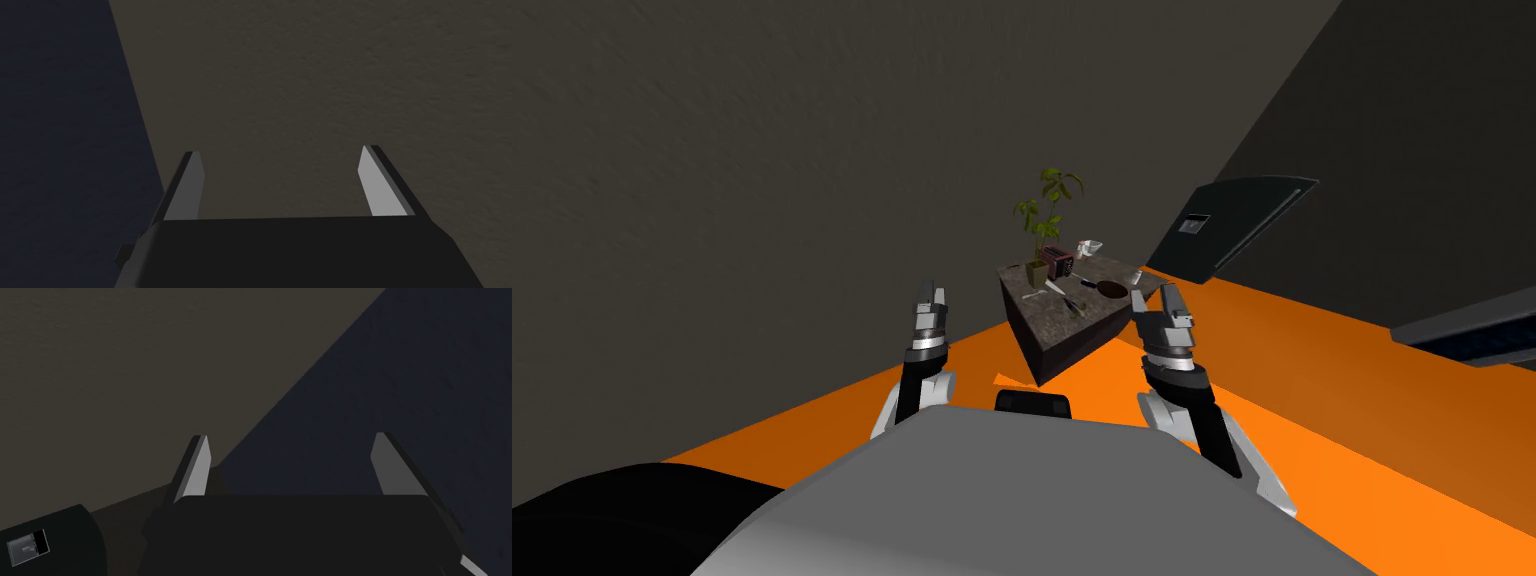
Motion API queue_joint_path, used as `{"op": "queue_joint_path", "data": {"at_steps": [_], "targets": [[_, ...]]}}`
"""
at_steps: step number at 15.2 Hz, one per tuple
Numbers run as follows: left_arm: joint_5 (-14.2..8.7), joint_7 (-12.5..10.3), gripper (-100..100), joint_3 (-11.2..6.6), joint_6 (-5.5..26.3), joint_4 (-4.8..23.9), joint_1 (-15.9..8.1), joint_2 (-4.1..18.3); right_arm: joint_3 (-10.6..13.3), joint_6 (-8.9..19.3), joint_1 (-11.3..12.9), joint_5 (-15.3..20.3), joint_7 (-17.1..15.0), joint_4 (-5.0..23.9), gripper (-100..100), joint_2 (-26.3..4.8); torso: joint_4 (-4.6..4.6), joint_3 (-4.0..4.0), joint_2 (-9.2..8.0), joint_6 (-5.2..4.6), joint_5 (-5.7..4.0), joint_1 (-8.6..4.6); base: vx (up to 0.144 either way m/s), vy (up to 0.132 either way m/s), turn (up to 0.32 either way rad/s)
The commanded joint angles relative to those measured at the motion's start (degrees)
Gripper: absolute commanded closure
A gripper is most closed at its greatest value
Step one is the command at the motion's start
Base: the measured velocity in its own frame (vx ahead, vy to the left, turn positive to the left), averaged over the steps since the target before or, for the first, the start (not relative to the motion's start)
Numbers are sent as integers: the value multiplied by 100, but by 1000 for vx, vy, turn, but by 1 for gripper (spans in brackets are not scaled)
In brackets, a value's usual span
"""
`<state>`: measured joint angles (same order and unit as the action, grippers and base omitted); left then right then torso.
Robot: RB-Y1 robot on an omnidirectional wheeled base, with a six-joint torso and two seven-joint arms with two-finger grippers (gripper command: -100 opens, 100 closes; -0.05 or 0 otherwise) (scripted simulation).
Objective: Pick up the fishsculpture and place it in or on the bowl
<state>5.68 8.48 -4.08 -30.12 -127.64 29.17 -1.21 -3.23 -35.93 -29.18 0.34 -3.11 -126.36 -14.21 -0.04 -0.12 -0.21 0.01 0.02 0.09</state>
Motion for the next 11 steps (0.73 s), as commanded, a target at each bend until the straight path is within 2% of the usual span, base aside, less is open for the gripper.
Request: {"op": "queue_joint_path", "data": {"at_steps": [1,2,3,5,6,7,8,11], "targets": [[0,0,0,0,0,0,0,0,-17,-3,36,97,126,106,-100,-161,0,0,0,0,0,0,-52,31,49],[0,0,0,0,0,0,0,0,-45,-7,58,222,270,224,-100,-350,-1,-1,-1,0,0,1,-51,39,62],[0,0,0,0,0,0,0,0,-45,-7,58,222,270,224,-100,-350,0,-1,-1,0,0,3,-42,41,55],[0,0,0,0,0,0,0,0,-105,-7,109,499,561,484,-100,-685,0,1,2,0,1,5,-50,47,92],[0,0,0,0,0,0,0,0,-105,-7,109,499,585,484,-100,-707,0,0,-1,1,1,7,-62,51,70],[0,0,0,0,0,0,0,0,-137,-4,138,649,755,625,-100,-876,-1,-2,-3,0,2,9,-57,57,72],[0,0,0,0,0,0,0,0,-137,-4,138,649,755,625,-100,-876,-1,-2,-3,0,2,10,-46,50,50],[0,0,0,0,0,0,0,0,-201,13,207,970,1111,926,-100,-1194,0,0,1,0,2,11,-44,55,61]]}}
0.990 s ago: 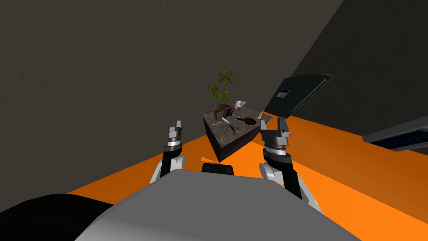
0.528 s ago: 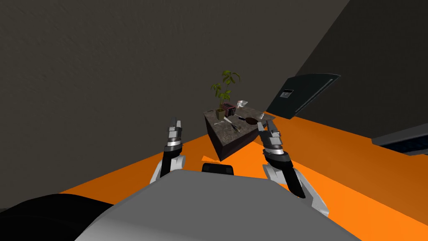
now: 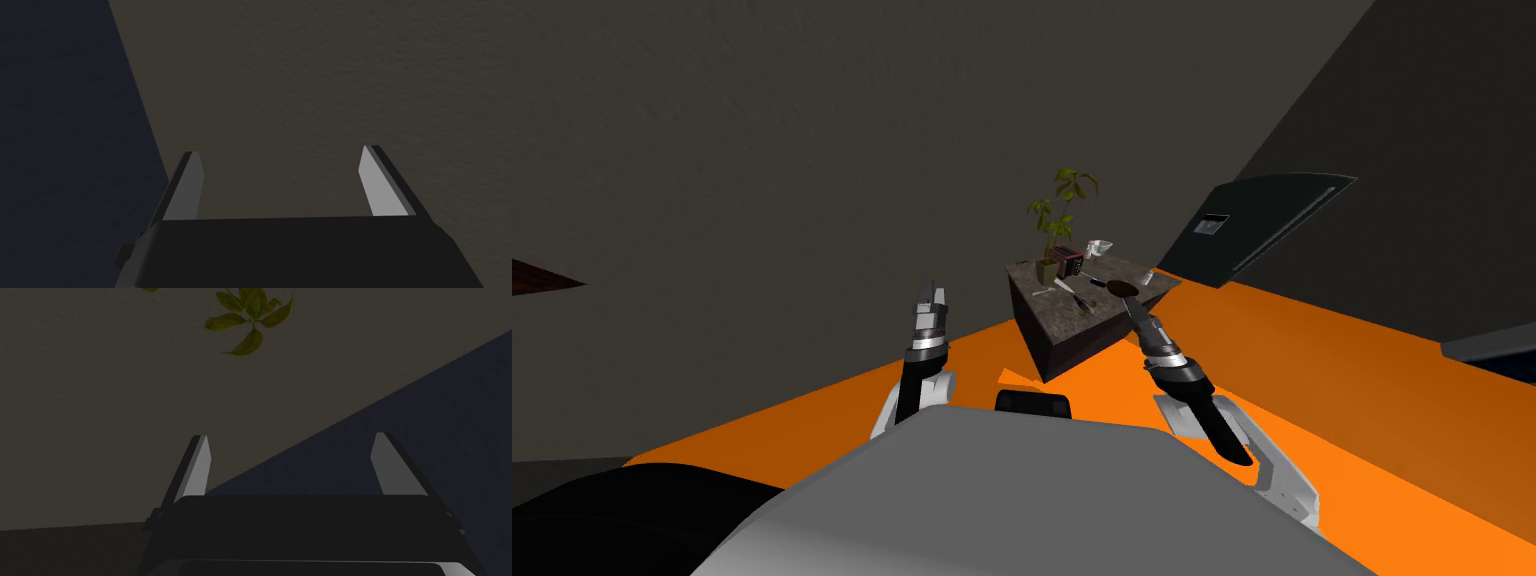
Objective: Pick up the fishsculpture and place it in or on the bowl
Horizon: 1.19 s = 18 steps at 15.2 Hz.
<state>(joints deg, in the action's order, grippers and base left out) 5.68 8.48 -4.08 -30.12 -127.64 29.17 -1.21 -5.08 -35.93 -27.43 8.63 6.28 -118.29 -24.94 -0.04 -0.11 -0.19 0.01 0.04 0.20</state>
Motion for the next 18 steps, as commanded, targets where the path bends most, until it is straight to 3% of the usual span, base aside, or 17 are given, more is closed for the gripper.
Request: {"op": "queue_joint_path", "data": {"at_steps": [1,8,17,18], "targets": [[0,0,0,0,0,0,0,0,-16,13,32,141,172,119,-100,-121,0,0,0,0,0,0,-33,49,58],[0,0,0,0,0,0,0,0,-144,92,207,837,918,790,-100,-680,2,4,8,0,-1,-3,-28,51,64],[0,0,0,0,0,0,1,0,-261,239,427,1576,1700,1520,-100,-1154,4,10,18,0,1,2,-6,57,52],[0,0,0,0,0,0,1,0,-287,286,489,1762,1890,1707,-100,-1257,4,11,20,0,0,0,14,51,48]]}}
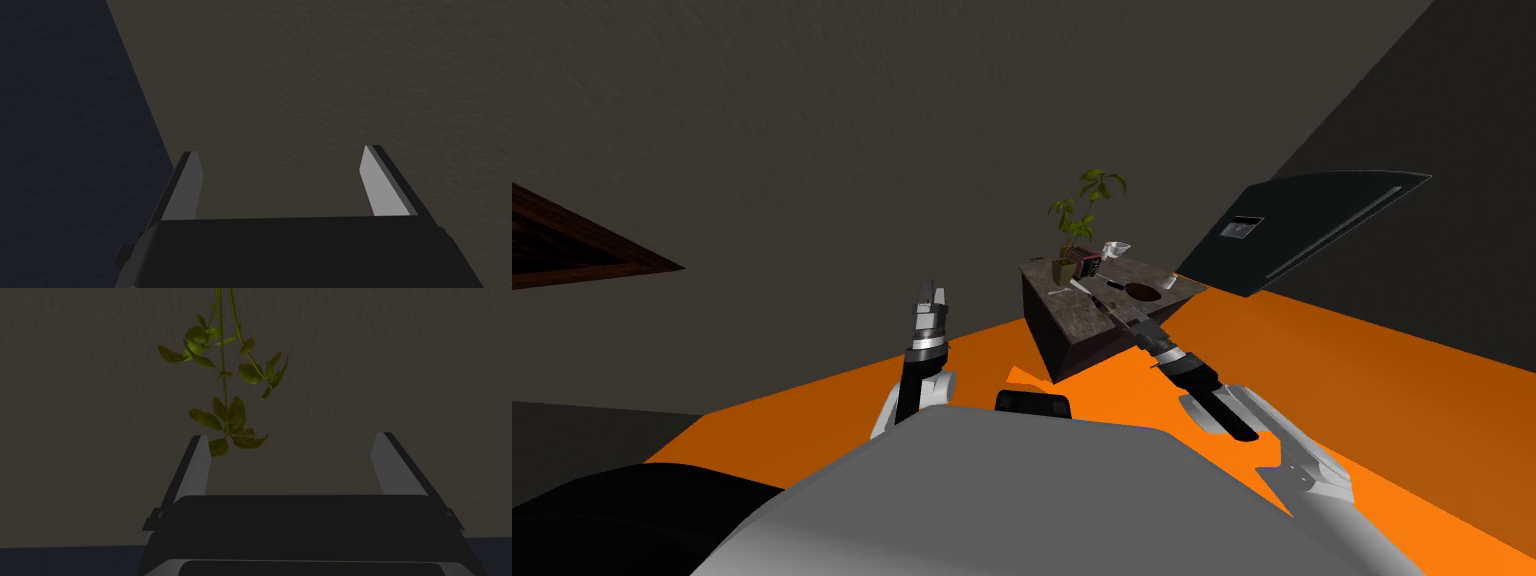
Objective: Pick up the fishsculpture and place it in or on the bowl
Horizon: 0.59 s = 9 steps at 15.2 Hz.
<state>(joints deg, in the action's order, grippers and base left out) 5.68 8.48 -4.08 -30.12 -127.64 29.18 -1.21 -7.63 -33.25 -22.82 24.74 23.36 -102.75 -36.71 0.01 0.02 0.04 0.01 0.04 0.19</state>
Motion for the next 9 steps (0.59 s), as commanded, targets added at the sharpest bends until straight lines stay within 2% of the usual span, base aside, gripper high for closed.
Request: {"op": "queue_joint_path", "data": {"at_steps": [1,2,3,4,5,6,7,8,9], "targets": [[0,0,0,0,0,0,0,0,-31,18,28,151,182,153,-100,-81,0,0,0,0,0,0,18,49,44],[0,0,0,0,0,0,0,0,-57,69,91,337,369,340,-100,-177,0,1,2,-1,0,0,20,58,55],[0,0,0,0,0,0,0,0,-57,69,91,337,369,340,-100,-177,1,2,4,1,0,1,24,55,48],[0,0,0,0,0,0,0,0,-81,123,156,521,554,526,-100,-265,1,3,5,0,0,1,25,55,47],[0,0,0,0,0,0,0,0,-81,123,156,521,554,526,-100,-265,2,3,6,-1,0,1,22,51,25],[0,0,0,0,0,0,0,0,-103,180,222,702,734,711,-100,-343,1,3,5,-1,0,0,27,53,41],[0,0,0,0,0,0,0,0,-103,180,222,702,734,711,-100,-343,1,4,6,0,1,1,27,50,33],[0,0,0,0,0,0,0,0,-125,240,289,881,910,878,-100,-410,2,4,7,0,0,0,32,56,36],[0,0,0,0,0,0,0,0,-125,240,289,881,910,895,-100,-410,2,5,9,1,0,1,38,51,30]]}}
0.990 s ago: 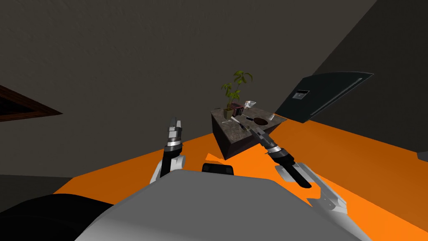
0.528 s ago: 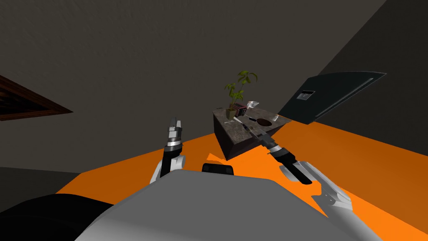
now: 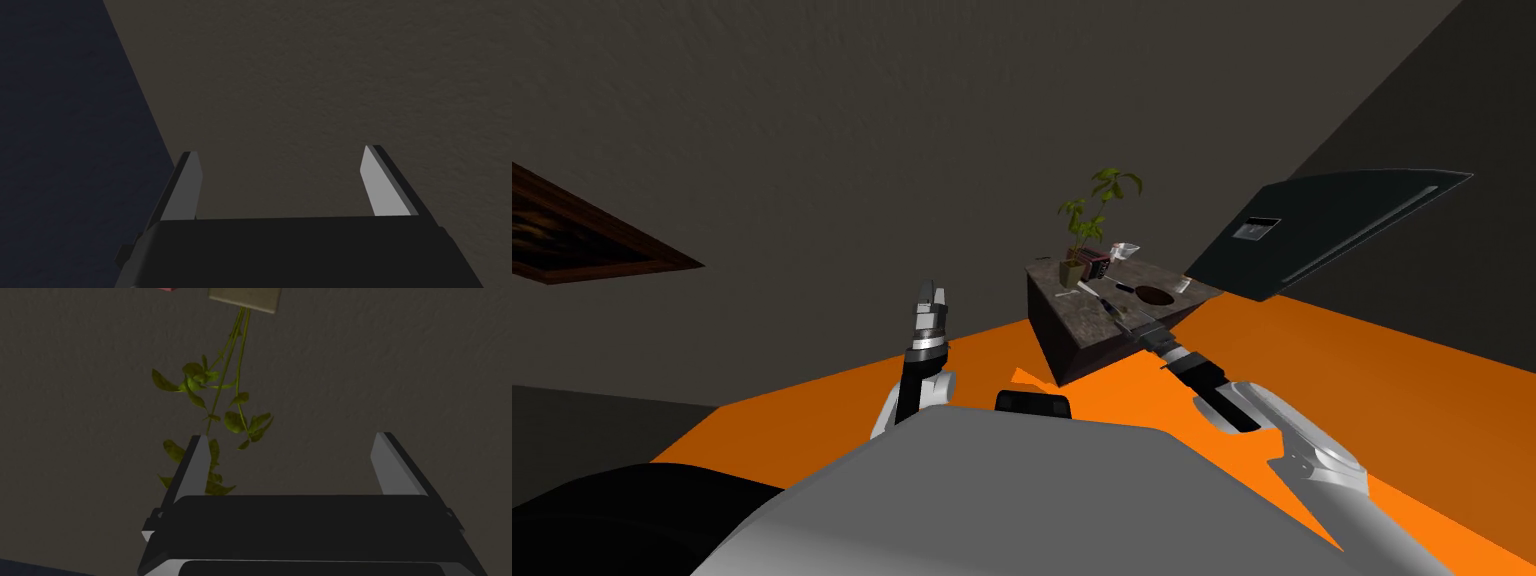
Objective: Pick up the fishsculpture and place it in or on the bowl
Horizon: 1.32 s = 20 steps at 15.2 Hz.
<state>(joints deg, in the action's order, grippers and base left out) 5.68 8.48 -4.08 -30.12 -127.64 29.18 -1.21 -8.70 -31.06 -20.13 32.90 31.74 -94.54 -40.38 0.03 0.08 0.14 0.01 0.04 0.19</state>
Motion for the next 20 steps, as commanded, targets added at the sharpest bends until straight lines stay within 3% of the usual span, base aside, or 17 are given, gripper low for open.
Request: {"op": "queue_joint_path", "data": {"at_steps": [1,2,7,10,15,19,20], "targets": [[0,0,0,0,0,0,0,0,-38,84,88,239,243,253,-100,-97,0,0,0,0,0,0,43,52,33],[0,0,0,0,0,0,0,0,-38,84,88,239,243,253,-100,-97,0,1,2,0,0,0,43,46,27],[0,0,0,0,0,0,0,0,-103,343,353,874,860,926,-100,-195,2,6,9,0,0,2,59,57,32],[0,0,0,0,0,0,0,0,-116,406,415,1031,995,1081,-100,-197,3,7,13,0,0,0,62,45,16],[0,0,0,0,0,0,1,0,-160,676,670,1601,1515,1673,-100,-150,5,13,22,0,-1,1,82,48,18],[0,0,0,0,0,0,0,0,-175,802,784,1835,1722,1925,-100,-106,4,9,14,0,-1,-7,65,33,4],[0,0,0,0,0,0,0,0,-177,720,764,1733,1637,1864,-100,-123,3,8,13,0,-2,-9,37,13,3]]}}
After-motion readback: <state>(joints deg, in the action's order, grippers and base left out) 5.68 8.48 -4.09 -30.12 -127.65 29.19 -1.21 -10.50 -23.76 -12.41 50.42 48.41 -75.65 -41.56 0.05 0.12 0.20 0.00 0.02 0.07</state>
